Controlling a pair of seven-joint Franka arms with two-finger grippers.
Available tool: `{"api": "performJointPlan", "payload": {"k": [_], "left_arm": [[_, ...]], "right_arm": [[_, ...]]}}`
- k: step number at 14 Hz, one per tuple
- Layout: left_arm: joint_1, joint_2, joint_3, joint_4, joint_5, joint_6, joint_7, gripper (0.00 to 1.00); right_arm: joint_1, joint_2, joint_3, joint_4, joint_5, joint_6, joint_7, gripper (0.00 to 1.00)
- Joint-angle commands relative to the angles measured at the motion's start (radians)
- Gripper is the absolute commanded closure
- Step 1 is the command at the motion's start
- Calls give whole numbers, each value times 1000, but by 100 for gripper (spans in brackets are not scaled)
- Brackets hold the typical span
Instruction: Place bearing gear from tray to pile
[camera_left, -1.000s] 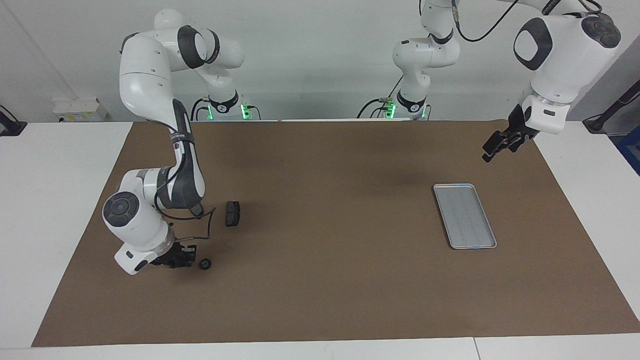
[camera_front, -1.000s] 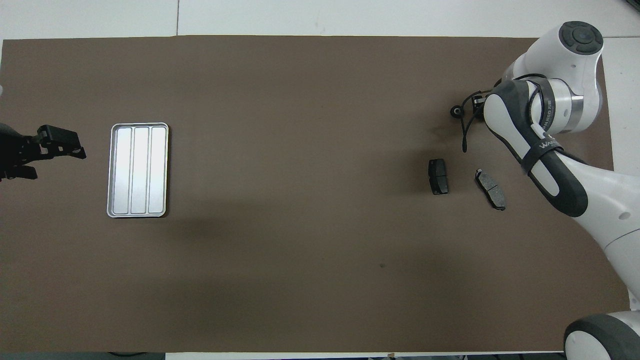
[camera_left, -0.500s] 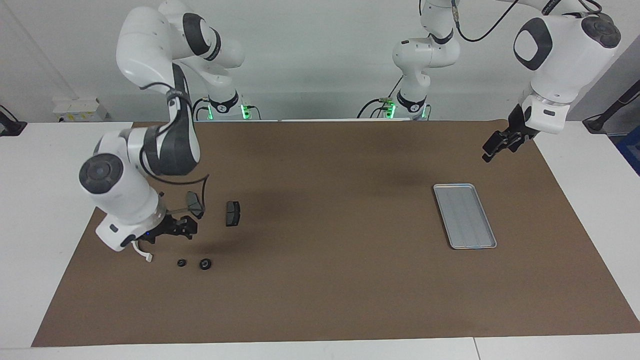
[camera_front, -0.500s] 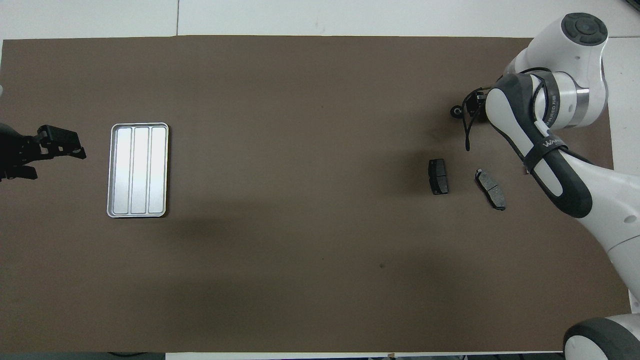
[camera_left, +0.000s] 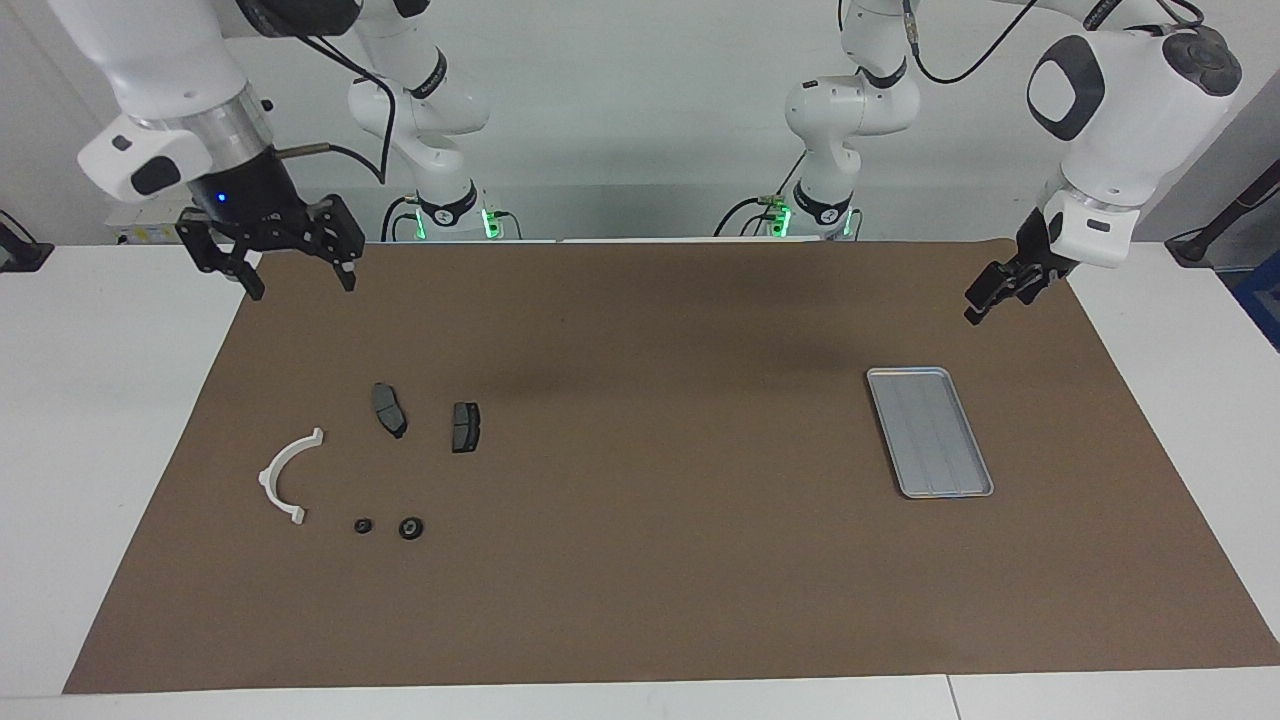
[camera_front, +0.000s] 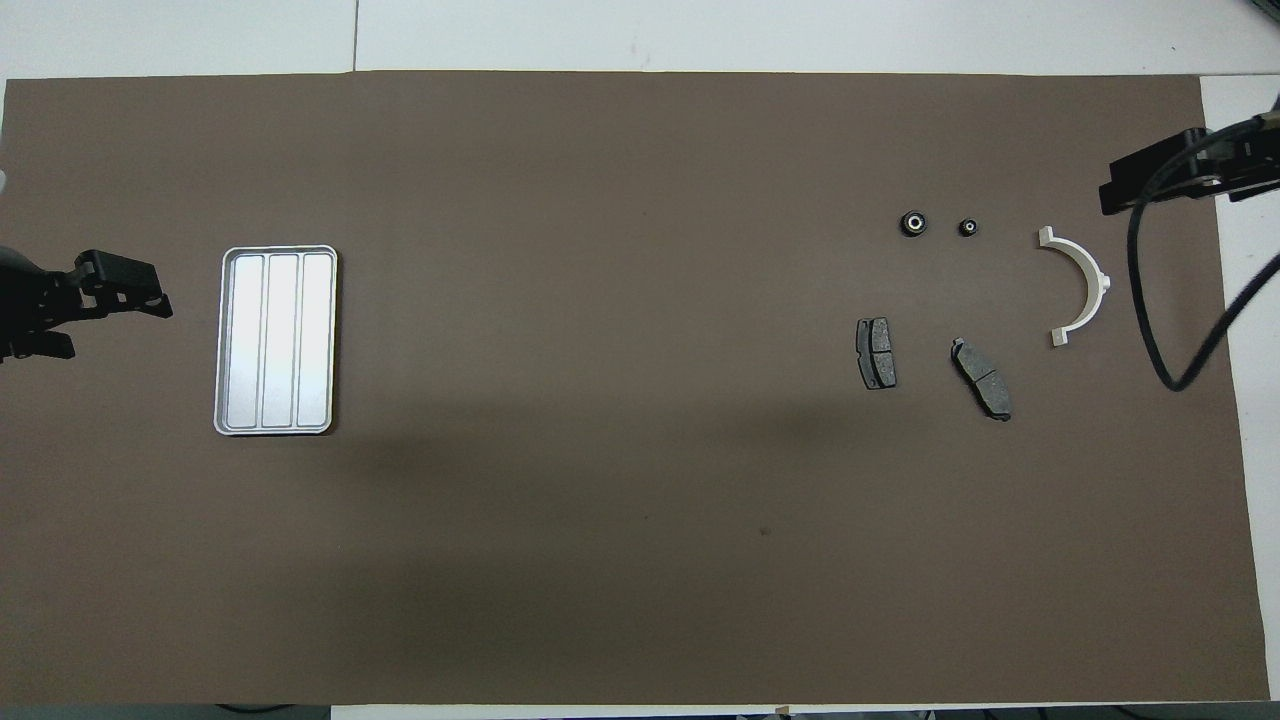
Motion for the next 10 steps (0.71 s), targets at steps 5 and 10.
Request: {"api": "performJointPlan", "payload": {"k": [5,10], "left_arm": [[-9,-10,10,-4,-12,0,7,0],[-9,-12,10,-4,-12,0,7,0]], "right_arm": [[8,-153,-29,-335,-6,125,-28,0],[-3,-212,-32,-481,-7,244,-26,0]]}}
